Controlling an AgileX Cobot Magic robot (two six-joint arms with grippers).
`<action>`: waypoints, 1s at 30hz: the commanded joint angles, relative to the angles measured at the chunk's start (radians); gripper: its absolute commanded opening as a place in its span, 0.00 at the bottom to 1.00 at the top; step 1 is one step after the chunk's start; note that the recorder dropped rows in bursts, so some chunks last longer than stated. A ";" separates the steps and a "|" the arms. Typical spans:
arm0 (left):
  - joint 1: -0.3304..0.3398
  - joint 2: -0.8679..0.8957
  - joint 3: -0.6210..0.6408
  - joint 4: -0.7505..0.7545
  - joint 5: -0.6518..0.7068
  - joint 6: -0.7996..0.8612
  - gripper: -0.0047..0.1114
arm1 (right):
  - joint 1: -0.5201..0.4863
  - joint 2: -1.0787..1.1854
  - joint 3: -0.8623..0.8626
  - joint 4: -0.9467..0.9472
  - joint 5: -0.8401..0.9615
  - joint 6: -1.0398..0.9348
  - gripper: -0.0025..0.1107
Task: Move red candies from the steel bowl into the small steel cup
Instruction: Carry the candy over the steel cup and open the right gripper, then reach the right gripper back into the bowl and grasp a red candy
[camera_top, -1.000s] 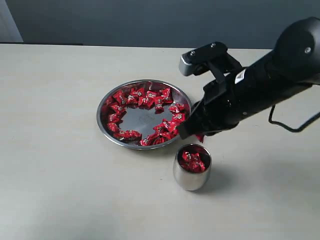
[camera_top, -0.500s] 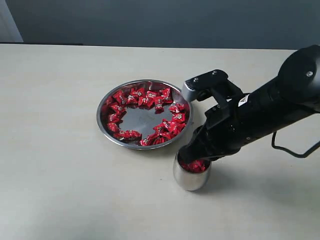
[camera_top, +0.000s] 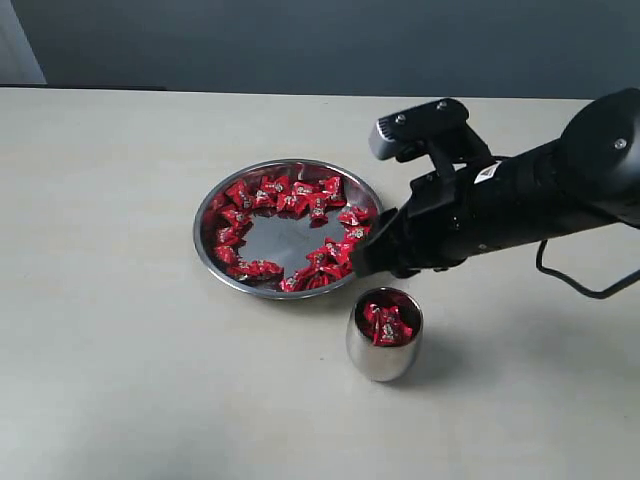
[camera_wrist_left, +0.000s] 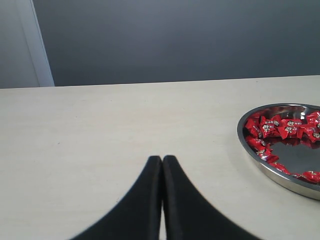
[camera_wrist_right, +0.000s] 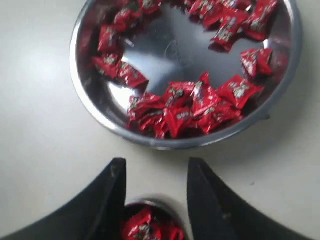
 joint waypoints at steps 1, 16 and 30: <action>-0.006 -0.005 0.002 -0.004 -0.004 -0.002 0.04 | -0.003 -0.010 -0.027 0.031 -0.097 -0.007 0.37; -0.006 -0.005 0.002 -0.004 -0.004 -0.002 0.04 | -0.003 0.262 -0.309 -0.002 -0.012 -0.052 0.37; -0.006 -0.005 0.002 -0.002 -0.004 -0.002 0.04 | -0.003 0.506 -0.478 -0.052 0.079 -0.052 0.37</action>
